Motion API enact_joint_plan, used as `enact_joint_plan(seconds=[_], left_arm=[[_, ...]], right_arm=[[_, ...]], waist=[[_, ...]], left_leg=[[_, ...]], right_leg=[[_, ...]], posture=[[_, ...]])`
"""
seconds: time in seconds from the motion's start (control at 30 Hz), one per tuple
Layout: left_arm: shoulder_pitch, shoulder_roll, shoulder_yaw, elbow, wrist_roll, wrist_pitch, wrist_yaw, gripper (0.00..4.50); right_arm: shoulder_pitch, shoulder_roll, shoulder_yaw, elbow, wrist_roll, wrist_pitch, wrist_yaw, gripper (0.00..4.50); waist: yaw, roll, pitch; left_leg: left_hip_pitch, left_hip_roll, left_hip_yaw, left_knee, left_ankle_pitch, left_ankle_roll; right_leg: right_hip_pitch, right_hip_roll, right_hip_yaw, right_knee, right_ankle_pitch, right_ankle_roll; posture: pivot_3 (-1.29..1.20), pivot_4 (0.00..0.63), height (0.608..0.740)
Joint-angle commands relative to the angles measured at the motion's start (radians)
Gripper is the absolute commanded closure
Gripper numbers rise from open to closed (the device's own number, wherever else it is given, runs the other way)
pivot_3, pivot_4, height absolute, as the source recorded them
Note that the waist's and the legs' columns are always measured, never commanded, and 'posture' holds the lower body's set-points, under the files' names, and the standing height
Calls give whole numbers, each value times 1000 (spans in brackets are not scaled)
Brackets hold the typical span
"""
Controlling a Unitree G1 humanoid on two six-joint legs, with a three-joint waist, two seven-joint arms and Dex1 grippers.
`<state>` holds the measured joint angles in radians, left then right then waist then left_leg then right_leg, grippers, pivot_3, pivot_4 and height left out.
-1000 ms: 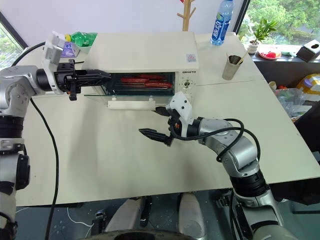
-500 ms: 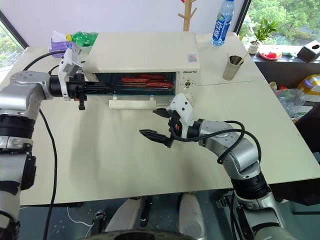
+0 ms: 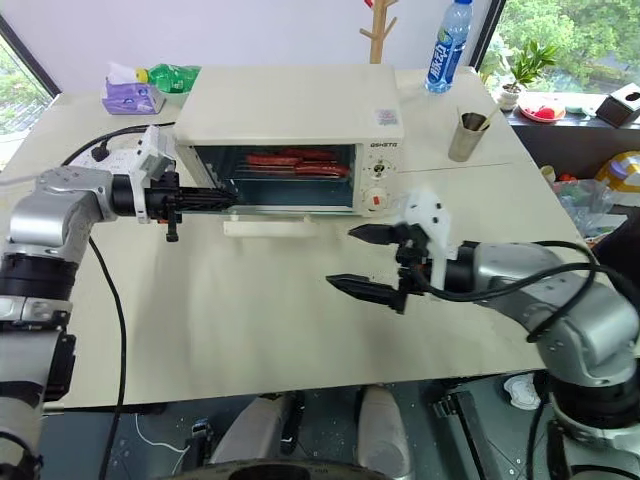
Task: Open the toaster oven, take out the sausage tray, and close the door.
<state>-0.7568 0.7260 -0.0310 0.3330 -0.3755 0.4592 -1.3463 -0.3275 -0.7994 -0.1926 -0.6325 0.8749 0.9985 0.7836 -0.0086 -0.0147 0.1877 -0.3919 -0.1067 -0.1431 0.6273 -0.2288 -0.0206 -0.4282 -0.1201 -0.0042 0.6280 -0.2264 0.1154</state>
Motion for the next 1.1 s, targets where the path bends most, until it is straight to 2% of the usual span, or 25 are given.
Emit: enact_joint_plan(seconds=[0.03,0.2,0.47,0.57,0.77,1.1], left_arm=[[49,-20,-7,-72,-18,24,8,4472],[130,-60,-32,-117,11,5,56,4472],[193,-65,-96,-50,149,-175,107,4472],[106,-81,-28,23,99,-125,133,4472],[-12,-94,40,107,48,-55,145,4472],[51,-57,35,29,30,-24,85,4472]], right_arm=[[1,-41,-75,-10,52,3,1,0],[-3,-62,-102,12,54,-9,-35,0],[-18,-42,-89,34,30,-45,-100,0],[-84,-1,-74,96,23,-53,-154,0],[-156,12,4,167,-54,-100,-149,0],[-170,32,37,187,-87,-125,-132,0]], waist=[[1,0,0],[12,0,-1],[25,0,-4],[26,1,-5],[20,-1,-3],[10,-1,-3]], left_leg=[[0,0,0,1,0,1],[0,0,1,2,-1,2],[1,0,2,3,-1,2],[1,0,3,3,-1,2],[-2,0,4,4,-1,2],[-5,1,5,3,-3,5]], right_leg=[[1,0,0,-1,0,1],[2,-1,0,-2,1,1],[5,-1,1,-8,3,2],[6,-1,1,-9,4,2],[5,-1,0,-11,7,6],[1,-1,1,-11,8,7]], posture=[[0,150,739],[0,150,739],[0,150,739],[0,150,739],[0,150,739],[0,150,739]])
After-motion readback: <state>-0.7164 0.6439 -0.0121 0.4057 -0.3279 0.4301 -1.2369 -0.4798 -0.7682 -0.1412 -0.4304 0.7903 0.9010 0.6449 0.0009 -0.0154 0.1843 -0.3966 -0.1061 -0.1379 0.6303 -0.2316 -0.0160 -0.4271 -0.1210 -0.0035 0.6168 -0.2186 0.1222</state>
